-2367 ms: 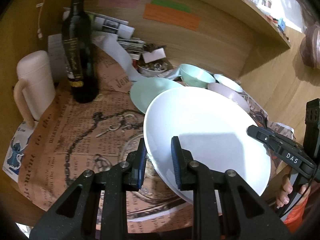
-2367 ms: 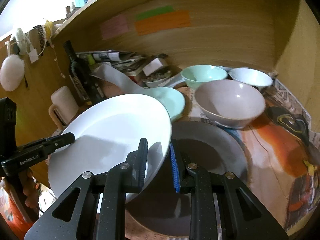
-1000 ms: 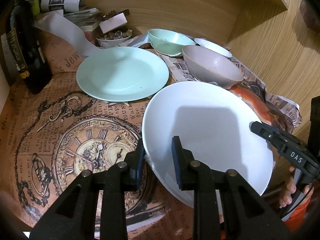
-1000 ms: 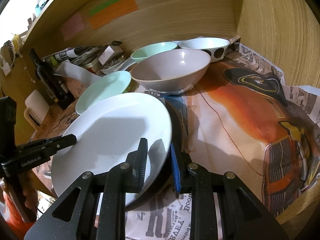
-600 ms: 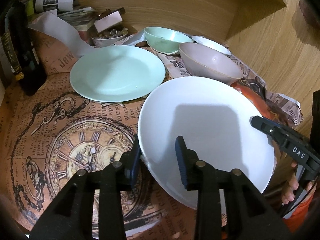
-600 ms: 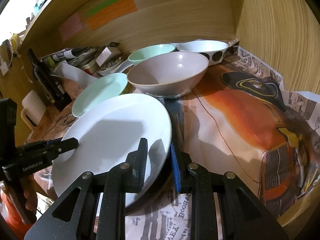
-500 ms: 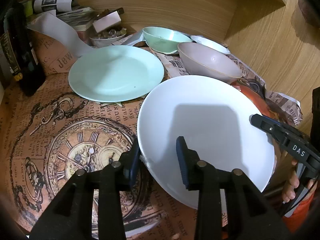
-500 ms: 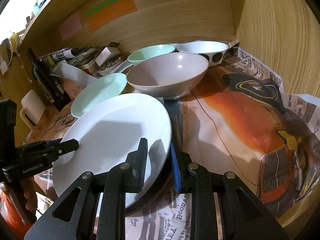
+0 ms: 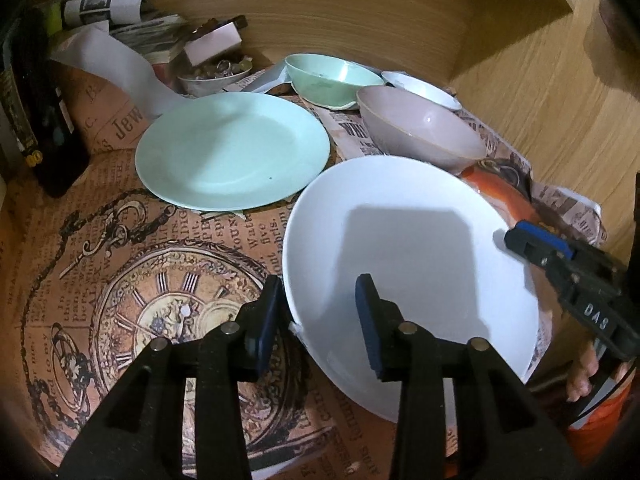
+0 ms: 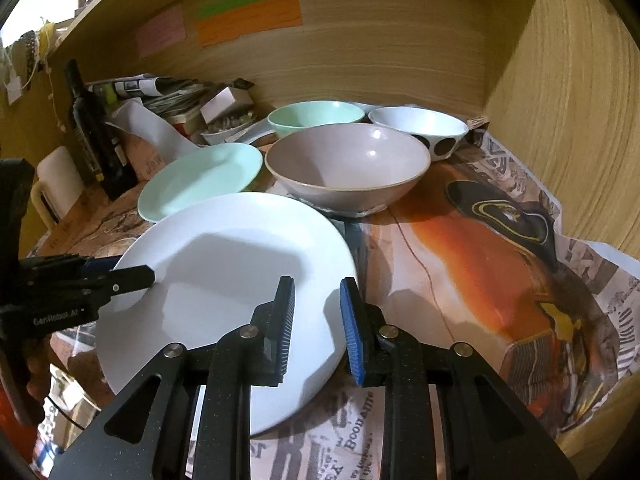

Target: Organize plates and bowls

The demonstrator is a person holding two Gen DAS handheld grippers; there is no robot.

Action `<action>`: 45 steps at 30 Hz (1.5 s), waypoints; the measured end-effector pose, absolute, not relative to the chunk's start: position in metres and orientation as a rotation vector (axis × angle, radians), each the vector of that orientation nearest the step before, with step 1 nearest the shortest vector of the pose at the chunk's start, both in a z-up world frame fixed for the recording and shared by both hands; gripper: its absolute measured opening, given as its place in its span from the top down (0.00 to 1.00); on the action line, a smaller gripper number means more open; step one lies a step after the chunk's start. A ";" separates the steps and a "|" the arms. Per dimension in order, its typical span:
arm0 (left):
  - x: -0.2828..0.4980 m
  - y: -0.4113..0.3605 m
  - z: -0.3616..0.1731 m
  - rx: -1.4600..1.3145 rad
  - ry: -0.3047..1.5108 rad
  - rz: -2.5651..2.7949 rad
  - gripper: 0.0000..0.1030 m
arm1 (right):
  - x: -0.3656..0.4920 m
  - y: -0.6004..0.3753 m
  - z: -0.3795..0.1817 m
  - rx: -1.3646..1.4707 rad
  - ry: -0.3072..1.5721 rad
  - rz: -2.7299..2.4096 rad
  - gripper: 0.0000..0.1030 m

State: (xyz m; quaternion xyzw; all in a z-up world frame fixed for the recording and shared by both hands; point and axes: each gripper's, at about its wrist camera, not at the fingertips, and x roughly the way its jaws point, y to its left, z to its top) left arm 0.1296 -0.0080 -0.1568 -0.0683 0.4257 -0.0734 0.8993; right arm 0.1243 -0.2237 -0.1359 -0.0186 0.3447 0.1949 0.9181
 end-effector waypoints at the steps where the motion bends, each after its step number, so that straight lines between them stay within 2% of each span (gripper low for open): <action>1: 0.130 -0.007 -0.155 -0.145 0.878 -0.152 0.63 | 0.124 -0.224 -0.136 -0.032 0.709 0.404 0.77; 4: 0.128 -0.004 -0.146 -0.142 0.852 -0.141 0.63 | 0.122 -0.224 -0.133 -0.005 0.714 0.419 0.73; 7: 0.123 0.003 -0.136 -0.144 0.817 -0.126 0.53 | 0.121 -0.224 -0.127 0.024 0.700 0.439 0.62; 12: 0.112 0.020 -0.116 -0.148 0.745 -0.079 0.37 | 0.120 -0.211 -0.114 -0.003 0.660 0.470 0.59; 14: 0.110 0.029 -0.108 -0.150 0.721 -0.052 0.31 | 0.123 -0.204 -0.108 -0.013 0.643 0.488 0.50; 18: 0.107 0.051 -0.097 -0.164 0.671 0.008 0.18 | 0.133 -0.189 -0.098 -0.017 0.630 0.540 0.48; 30: 0.126 0.096 -0.083 -0.170 0.651 0.111 0.18 | 0.187 -0.133 -0.073 -0.106 0.654 0.657 0.48; 36: 0.152 0.112 -0.096 -0.162 0.686 0.126 0.18 | 0.232 -0.111 -0.083 -0.115 0.760 0.691 0.48; 38: 0.160 0.116 -0.100 -0.168 0.703 0.115 0.18 | 0.247 -0.104 -0.088 -0.124 0.808 0.695 0.59; 41: 0.176 0.122 -0.110 -0.190 0.748 0.088 0.19 | 0.268 -0.098 -0.095 -0.129 0.876 0.705 0.63; 43: 0.187 0.126 -0.118 -0.210 0.778 0.070 0.23 | 0.281 -0.096 -0.099 -0.129 0.919 0.701 0.68; 45: 0.196 0.128 -0.125 -0.228 0.815 0.049 0.34 | 0.293 -0.093 -0.102 -0.136 0.956 0.693 0.72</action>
